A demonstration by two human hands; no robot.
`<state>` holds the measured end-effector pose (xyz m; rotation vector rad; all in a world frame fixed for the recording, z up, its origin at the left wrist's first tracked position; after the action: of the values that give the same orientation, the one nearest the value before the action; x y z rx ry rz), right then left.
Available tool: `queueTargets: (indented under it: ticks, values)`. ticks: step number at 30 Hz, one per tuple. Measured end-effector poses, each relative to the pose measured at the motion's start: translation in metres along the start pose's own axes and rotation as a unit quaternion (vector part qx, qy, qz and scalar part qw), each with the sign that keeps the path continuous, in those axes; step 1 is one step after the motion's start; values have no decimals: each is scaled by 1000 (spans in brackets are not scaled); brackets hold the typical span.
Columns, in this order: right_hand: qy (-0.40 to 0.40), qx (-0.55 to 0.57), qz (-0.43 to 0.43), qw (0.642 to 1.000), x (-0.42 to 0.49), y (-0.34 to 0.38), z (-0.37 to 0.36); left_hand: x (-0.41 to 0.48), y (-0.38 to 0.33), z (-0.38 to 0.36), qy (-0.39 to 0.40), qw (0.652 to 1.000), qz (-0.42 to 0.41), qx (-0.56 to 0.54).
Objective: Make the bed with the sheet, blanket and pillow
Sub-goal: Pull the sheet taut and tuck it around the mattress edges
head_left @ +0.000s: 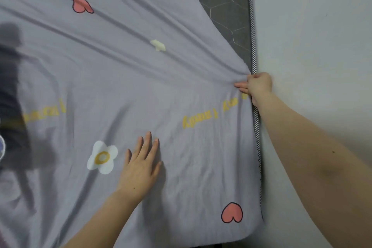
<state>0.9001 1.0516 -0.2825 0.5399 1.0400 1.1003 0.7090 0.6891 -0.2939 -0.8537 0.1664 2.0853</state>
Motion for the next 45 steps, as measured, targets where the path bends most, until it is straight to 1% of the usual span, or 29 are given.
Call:
queueTargets:
  ticks: [2, 4, 6, 9, 11, 13, 15, 16, 17, 18, 19, 22, 24, 25, 26, 28, 29, 30, 32, 33, 34, 36, 37, 38, 39, 41, 43, 44, 45]
  values:
    - [-33, -77, 70, 994, 3, -2, 1, 2, -2, -2, -4, 1000, 2, -5]
    - [-82, -180, 140, 970, 2, -1, 3, 5, -3, -2, -7, 1000, -1, -10]
    - [-105, -247, 163, 949, -1, 3, 5, 9, -5, -1, -18, 1000, -11, -7]
    - [-93, -316, 180, 927, -10, 2, 1, 13, -6, 1, -27, 1000, -16, 3]
    - [-51, -363, 255, 895, -27, -2, -6, 15, -5, 1, -28, 999, -18, 10]
    - [12, -420, 367, 830, -56, -15, -13, 16, -3, 3, -31, 999, -29, 11]
    - [118, -461, 452, 755, -87, -43, -18, 16, 1, 5, -39, 999, -34, 17]
    - [174, -473, 461, 730, -102, -62, -16, 17, 5, 6, -43, 999, -25, 18]
    - [213, -485, 447, 721, -117, -83, -10, 18, 11, 7, -46, 999, -8, 17]
    - [223, -498, 419, 726, -131, -103, 1, 18, 18, 8, -48, 999, 12, 13]
    - [203, -514, 386, 739, -144, -122, 15, 18, 27, 8, -50, 998, 31, 7]
    - [87, -564, 283, 771, -177, -157, 51, 12, 61, 11, -62, 995, 77, 10]
    - [35, -566, 228, 791, -195, -165, 58, 3, 84, 11, -60, 992, 108, 1]
    - [40, -559, 234, 794, -206, -168, 56, -3, 95, 10, -57, 990, 125, -13]
    - [79, -553, 272, 784, -218, -172, 52, -11, 106, 9, -55, 988, 141, -31]
    - [207, -544, 378, 720, -250, -190, 45, -28, 128, 5, -48, 983, 169, -50]
    - [243, -547, 388, 701, -265, -200, 46, -38, 139, 1, -42, 982, 179, -48]
    - [247, -555, 351, 712, -277, -206, 50, -47, 150, -4, -33, 981, 186, -45]
    - [183, -565, 219, 775, -299, -216, 61, -70, 173, -13, -20, 978, 202, -49]
    - [145, -565, 174, 794, -308, -218, 63, -80, 184, -17, -16, 977, 208, -49]
    - [119, -563, 149, 804, -316, -216, 63, -92, 194, -22, -13, 975, 217, -47]
    - [107, -554, 154, 811, -327, -203, 48, -112, 214, -30, -10, 968, 244, -51]
    - [121, -543, 195, 808, -333, -195, 34, -122, 223, -34, -11, 963, 263, -61]
    - [154, -531, 258, 792, -340, -187, 17, -132, 233, -37, -15, 954, 288, -78]
    - [201, -522, 324, 763, -348, -180, -1, -141, 242, -40, -21, 943, 317, -98]
    - [290, -511, 419, 693, -368, -167, -42, -159, 262, -44, -39, 911, 379, -155]
    - [336, -513, 451, 649, -389, -155, -83, -173, 279, -46, -65, 877, 429, -208]
    - [361, -518, 452, 631, -402, -152, -102, -176, 285, -45, -81, 860, 445, -235]
    - [395, -524, 454, 603, -416, -152, -123, -177, 292, -42, -100, 841, 460, -266]
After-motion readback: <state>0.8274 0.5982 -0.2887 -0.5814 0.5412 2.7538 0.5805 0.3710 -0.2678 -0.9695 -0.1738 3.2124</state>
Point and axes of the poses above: each hand's wrist, its own x-axis towards the middle knuckle, its own z-axis out of the back of the hand, y = z × x, the point moved 2 cm from there along x, towards the middle knuckle, and after that the axes turned 14 degrees about z, right-handed, at the moved point
